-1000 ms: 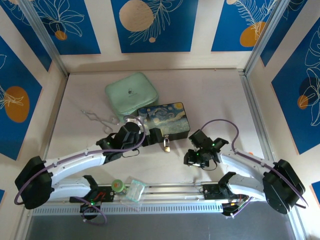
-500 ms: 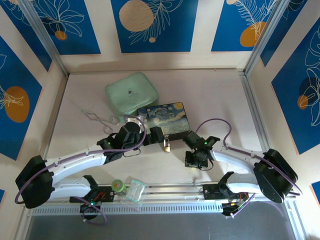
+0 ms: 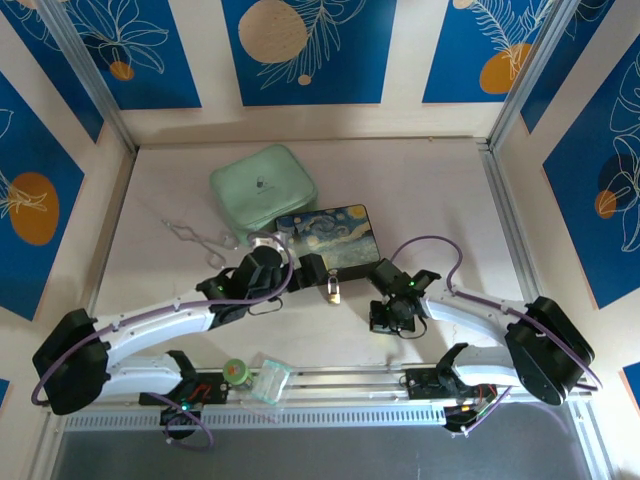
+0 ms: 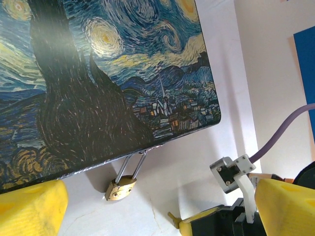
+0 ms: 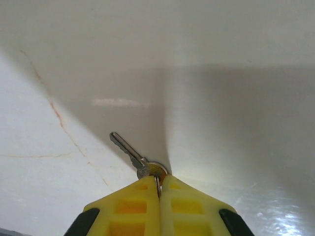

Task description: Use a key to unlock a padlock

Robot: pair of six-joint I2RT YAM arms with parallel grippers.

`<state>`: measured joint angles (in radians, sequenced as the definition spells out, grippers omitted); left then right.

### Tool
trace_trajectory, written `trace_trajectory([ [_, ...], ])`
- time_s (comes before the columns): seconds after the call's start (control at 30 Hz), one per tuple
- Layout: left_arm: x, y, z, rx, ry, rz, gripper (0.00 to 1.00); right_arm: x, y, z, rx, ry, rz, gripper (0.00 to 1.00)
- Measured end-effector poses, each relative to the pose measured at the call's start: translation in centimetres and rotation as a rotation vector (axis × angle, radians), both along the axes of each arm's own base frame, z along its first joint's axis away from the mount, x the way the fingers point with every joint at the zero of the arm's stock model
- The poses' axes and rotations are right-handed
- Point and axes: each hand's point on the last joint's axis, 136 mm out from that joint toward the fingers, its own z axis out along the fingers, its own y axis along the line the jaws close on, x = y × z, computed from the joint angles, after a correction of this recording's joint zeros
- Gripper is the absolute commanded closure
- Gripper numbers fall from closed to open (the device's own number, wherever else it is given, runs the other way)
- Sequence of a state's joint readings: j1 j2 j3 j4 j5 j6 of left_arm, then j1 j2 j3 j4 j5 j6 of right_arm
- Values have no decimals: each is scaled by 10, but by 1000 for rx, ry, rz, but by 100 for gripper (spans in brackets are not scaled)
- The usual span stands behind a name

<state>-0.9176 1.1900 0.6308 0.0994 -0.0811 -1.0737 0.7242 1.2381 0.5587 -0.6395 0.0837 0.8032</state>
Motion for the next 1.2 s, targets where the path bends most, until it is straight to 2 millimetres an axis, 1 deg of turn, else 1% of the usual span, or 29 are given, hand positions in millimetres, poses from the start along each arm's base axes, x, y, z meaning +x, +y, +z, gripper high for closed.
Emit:
trace_trajectory([
  [0.13, -2, -6, -4, -38, 12, 11, 9, 6, 5, 8, 48, -26, 15, 100],
  [0.27, -9, -17, -9, -112, 56, 60, 20, 22, 19, 36, 147, -79, 15, 100],
  [0.4, -20, -32, -11, -207, 90, 108, 26, 38, 37, 67, 253, -133, 21, 100],
  [0.5, -22, -43, -11, -278, 116, 148, 32, 45, 49, 83, 318, -151, 29, 100],
  [0.57, -20, -47, -13, -313, 129, 171, 34, 47, 56, 90, 354, -156, 34, 100],
  [0.7, -14, -50, -14, -374, 145, 216, 41, 47, 67, 100, 426, -159, 43, 100],
  [0.77, -13, -51, -13, -396, 153, 228, 45, 48, 71, 104, 452, -162, 45, 100],
  [0.83, -12, -52, -12, -413, 157, 234, 47, 49, 74, 110, 479, -171, 46, 100],
  [1.0, -12, -54, -10, -432, 162, 237, 61, 50, 80, 119, 524, -185, 52, 100],
  [1.13, -12, -56, -14, -427, 168, 232, 86, 51, 82, 120, 533, -189, 53, 100],
  [1.17, -12, -56, -15, -424, 171, 231, 92, 51, 82, 120, 534, -189, 53, 100],
  [1.2, -12, -57, -16, -421, 171, 229, 95, 51, 82, 120, 533, -189, 53, 100],
])
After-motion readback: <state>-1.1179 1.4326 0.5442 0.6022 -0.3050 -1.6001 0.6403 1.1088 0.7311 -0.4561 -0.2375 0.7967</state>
